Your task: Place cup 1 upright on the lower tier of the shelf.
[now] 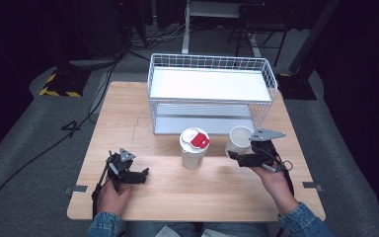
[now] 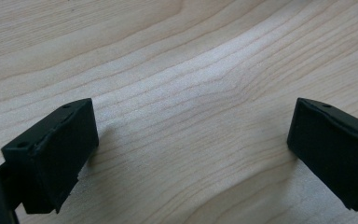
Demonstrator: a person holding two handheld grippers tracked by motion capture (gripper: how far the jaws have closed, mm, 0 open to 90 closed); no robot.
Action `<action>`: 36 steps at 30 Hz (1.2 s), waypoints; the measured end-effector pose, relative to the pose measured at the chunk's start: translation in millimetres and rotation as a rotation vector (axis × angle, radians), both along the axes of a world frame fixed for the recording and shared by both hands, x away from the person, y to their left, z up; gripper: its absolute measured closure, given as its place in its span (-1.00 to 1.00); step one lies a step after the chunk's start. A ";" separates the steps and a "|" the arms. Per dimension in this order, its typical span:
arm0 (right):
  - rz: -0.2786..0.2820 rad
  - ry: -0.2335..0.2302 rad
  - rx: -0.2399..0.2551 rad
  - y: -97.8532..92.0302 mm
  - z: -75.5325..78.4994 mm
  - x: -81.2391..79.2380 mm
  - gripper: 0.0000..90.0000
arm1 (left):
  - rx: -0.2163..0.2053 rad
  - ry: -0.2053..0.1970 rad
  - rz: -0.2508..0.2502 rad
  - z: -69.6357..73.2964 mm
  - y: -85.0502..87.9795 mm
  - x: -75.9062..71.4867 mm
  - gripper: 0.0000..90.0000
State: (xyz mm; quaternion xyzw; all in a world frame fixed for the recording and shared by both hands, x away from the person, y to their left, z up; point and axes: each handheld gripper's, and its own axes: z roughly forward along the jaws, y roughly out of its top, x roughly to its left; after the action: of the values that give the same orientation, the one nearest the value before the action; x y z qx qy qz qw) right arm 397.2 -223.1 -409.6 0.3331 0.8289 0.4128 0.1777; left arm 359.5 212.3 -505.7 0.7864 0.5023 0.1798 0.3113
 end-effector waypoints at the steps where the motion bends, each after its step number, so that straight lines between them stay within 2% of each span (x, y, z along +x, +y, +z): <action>1: 0.000 0.000 0.000 0.0 0.0 0.0 -0.50 | 0.000 0.000 0.000 0.0 0.0 0.0 -0.95; 14: -0.015 -0.008 -0.005 15.6 7.6 27.2 -0.50 | -0.002 0.001 0.000 0.0 -0.1 0.0 -0.95; 15: -0.029 -0.009 -0.005 18.3 7.8 31.5 -0.50 | -0.001 0.001 0.000 0.0 -0.1 0.0 -0.95; 23: -0.022 -0.025 -0.014 28.9 10.3 43.1 -0.50 | -0.001 0.001 0.000 0.0 -0.1 0.0 -0.95; 36: -0.045 -0.027 -0.001 44.7 4.7 65.3 -0.50 | -0.002 0.001 0.000 0.0 -0.1 0.0 -0.95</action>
State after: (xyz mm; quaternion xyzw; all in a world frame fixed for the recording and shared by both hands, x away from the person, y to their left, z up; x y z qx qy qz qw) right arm 462.4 -178.4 -404.9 0.3458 0.8190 0.4128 0.1983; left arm 359.5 212.2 -505.7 0.7862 0.5026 0.1791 0.3117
